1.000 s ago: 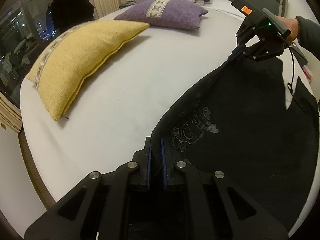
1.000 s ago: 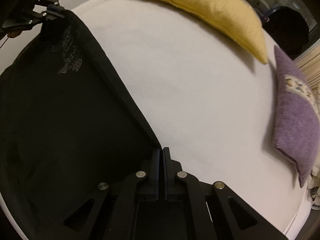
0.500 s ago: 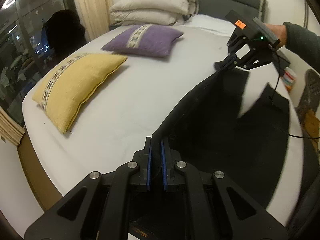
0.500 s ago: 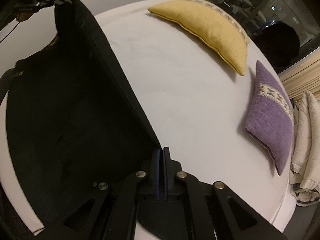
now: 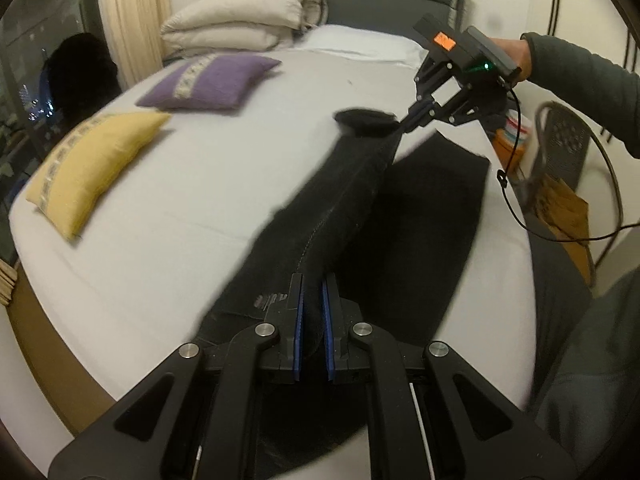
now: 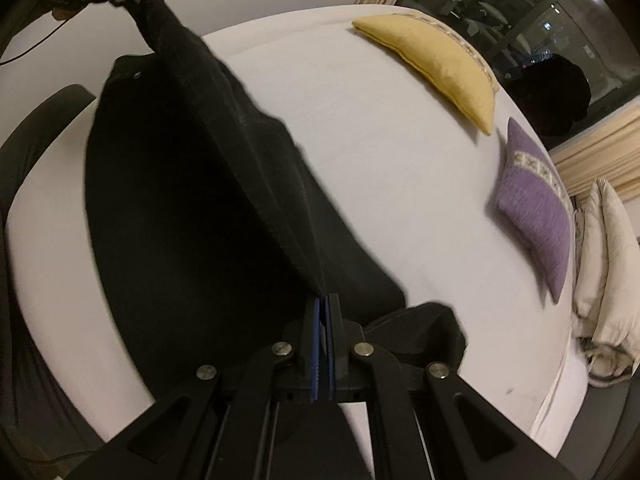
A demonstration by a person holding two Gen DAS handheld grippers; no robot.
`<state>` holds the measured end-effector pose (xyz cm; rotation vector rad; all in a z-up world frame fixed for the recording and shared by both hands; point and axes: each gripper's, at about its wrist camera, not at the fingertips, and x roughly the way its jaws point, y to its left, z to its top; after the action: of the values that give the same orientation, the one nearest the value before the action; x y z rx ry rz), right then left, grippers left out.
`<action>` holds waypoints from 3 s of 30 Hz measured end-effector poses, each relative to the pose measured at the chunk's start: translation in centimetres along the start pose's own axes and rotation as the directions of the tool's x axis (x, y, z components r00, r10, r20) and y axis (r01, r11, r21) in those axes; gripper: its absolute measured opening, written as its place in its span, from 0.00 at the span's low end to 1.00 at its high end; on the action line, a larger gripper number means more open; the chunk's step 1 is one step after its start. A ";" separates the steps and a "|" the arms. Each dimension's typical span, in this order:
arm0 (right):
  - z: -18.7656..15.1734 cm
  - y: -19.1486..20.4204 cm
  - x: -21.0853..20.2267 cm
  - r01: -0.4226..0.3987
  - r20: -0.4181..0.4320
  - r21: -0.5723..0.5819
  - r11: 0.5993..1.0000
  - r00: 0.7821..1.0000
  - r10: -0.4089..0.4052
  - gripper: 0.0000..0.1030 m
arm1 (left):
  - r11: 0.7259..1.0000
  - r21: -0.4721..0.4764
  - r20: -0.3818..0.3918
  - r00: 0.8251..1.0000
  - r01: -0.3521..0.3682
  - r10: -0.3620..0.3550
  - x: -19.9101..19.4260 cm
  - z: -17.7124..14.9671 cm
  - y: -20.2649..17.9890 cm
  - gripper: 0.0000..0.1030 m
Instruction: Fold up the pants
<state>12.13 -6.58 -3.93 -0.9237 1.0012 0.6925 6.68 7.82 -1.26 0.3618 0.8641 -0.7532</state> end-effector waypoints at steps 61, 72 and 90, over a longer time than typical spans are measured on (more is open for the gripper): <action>-4.2 18.4 4.5 0.034 0.071 0.075 0.997 0.997 -0.039 0.03 | 0.868 0.289 0.012 0.908 -0.404 0.419 5.4 -12.2 -6.5 0.07; -4.6 19.3 6.1 -0.005 0.072 0.137 0.991 0.997 -0.005 0.03 | 0.876 0.240 -0.022 0.899 -0.419 0.436 8.5 -15.4 -6.4 0.10; -5.2 20.1 5.9 -0.009 0.103 0.240 0.971 0.995 -0.016 0.30 | 0.882 0.123 -0.077 0.881 -0.456 0.466 4.3 -19.2 -7.8 0.21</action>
<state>-4.28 -1.62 -17.03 -0.6710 0.9656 0.5953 -7.73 11.41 -16.30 0.6769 0.7957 -0.3337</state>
